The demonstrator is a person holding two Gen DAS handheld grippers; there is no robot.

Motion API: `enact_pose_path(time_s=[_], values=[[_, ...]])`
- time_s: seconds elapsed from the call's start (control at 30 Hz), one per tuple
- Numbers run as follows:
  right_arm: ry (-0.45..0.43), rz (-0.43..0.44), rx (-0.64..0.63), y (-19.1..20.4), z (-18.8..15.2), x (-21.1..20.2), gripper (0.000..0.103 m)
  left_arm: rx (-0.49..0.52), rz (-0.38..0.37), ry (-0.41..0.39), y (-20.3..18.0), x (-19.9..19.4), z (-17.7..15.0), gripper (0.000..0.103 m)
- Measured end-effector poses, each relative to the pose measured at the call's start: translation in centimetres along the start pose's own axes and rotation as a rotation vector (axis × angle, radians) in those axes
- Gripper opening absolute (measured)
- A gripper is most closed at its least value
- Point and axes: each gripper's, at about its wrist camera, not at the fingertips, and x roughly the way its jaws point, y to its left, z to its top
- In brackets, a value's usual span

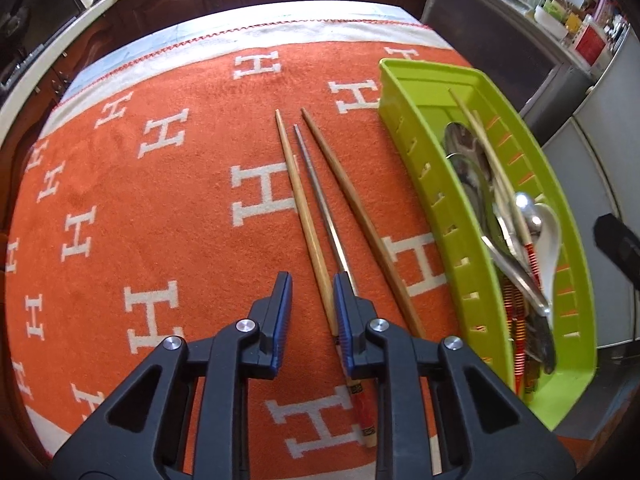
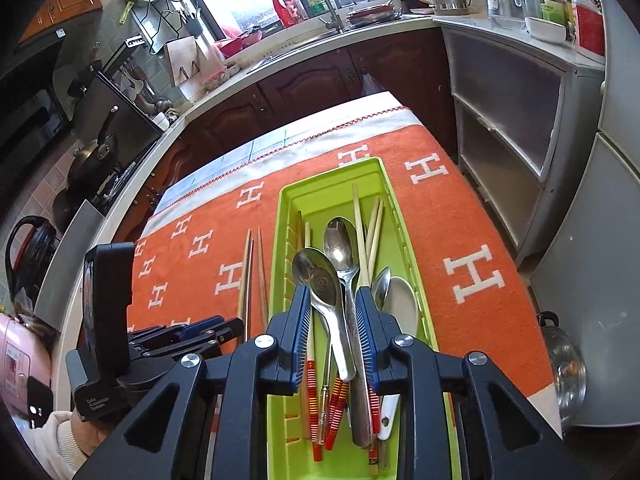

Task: Organize utensils
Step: 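Carry the chopstick into the green tray with the right gripper while the left gripper grasps a wooden chopstick, then carry the wooden chopstick into the green tray with the left gripper and release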

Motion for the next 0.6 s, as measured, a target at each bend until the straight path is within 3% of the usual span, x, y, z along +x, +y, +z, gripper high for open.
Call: enact_pose_path(time_s=[0.17, 0.23, 0.3, 0.6], values=[[-0.006, -0.001, 0.002, -0.2, -0.3, 0.0, 0.024, 0.002, 0.042, -0.006, -0.1, 0.4, 0.0, 0.016], [-0.003, -0.004, 0.004, -0.2, -0.4, 0.1, 0.024, 0.002, 0.045, -0.008, -0.1, 0.4, 0.2, 0.007], [0.000, -0.004, 0.008, -0.3, -0.5, 0.3, 0.024, 0.001, 0.051, -0.007, -0.1, 0.5, 0.2, 0.005], [0.010, -0.008, 0.008, -0.3, -1.2, 0.7, 0.024, -0.028, 0.027, -0.025, 0.6, -1.5, -0.3, 0.004]])
